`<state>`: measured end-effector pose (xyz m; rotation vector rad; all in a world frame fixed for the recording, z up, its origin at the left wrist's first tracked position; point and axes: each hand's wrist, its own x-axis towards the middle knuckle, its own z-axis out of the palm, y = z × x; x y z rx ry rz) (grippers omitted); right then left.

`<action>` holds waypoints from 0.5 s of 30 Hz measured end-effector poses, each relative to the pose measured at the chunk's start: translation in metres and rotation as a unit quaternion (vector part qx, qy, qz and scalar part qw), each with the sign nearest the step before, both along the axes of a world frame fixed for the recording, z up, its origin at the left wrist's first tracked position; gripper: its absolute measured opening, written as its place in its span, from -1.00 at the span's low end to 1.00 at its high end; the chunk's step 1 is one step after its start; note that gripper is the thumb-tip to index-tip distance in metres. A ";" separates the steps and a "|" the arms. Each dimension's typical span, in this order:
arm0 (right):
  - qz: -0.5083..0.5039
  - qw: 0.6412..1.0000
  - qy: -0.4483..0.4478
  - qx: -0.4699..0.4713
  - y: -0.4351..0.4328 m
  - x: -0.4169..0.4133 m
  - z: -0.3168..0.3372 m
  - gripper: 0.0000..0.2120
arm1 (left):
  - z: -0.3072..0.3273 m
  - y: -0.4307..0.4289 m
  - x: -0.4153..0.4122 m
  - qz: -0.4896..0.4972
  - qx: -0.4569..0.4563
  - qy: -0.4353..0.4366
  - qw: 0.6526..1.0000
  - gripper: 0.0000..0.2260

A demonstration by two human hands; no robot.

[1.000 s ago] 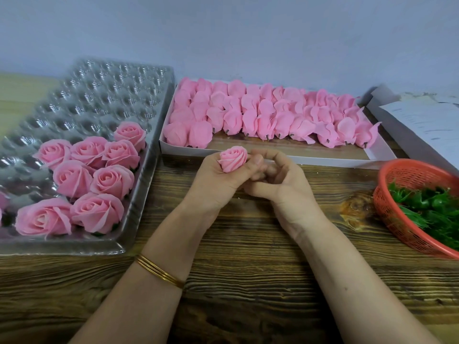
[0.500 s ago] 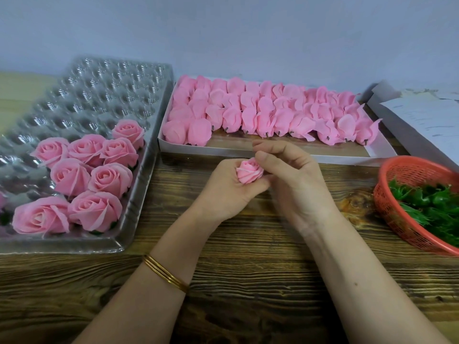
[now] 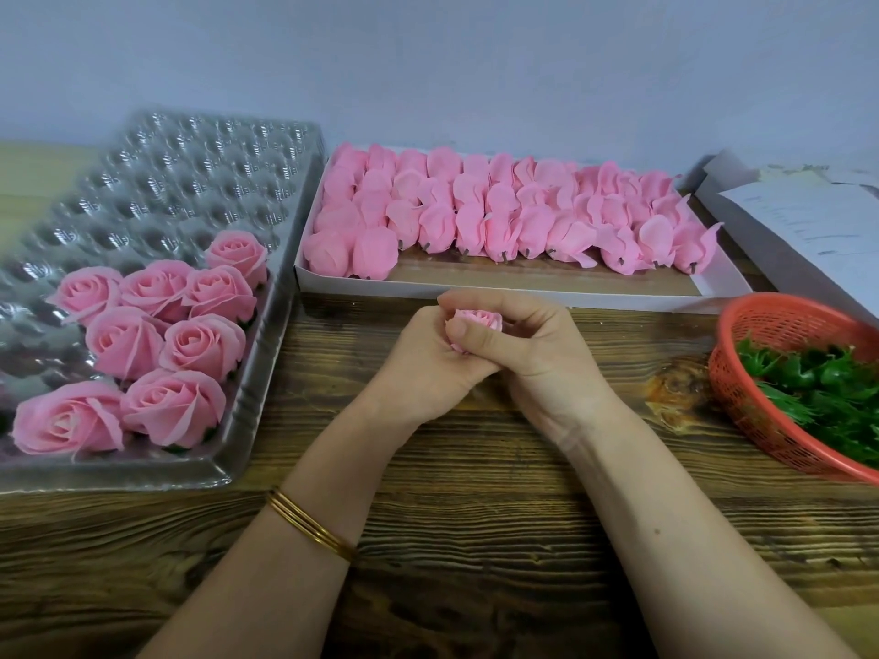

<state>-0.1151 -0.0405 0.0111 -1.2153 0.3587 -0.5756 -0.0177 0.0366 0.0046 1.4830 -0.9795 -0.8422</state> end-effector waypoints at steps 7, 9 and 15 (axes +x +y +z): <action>-0.003 1.000 0.002 0.005 0.003 0.002 -0.002 -0.72 | 0.002 0.000 0.001 0.014 0.014 0.003 1.000 -0.92; -0.008 1.000 0.011 -0.011 0.002 0.002 -0.003 -0.69 | 0.003 0.000 0.001 0.017 0.015 0.009 1.000 -0.93; -0.009 0.994 0.058 -0.087 0.003 0.002 -0.002 -0.65 | 0.003 0.000 0.000 0.032 0.003 0.028 0.999 -0.93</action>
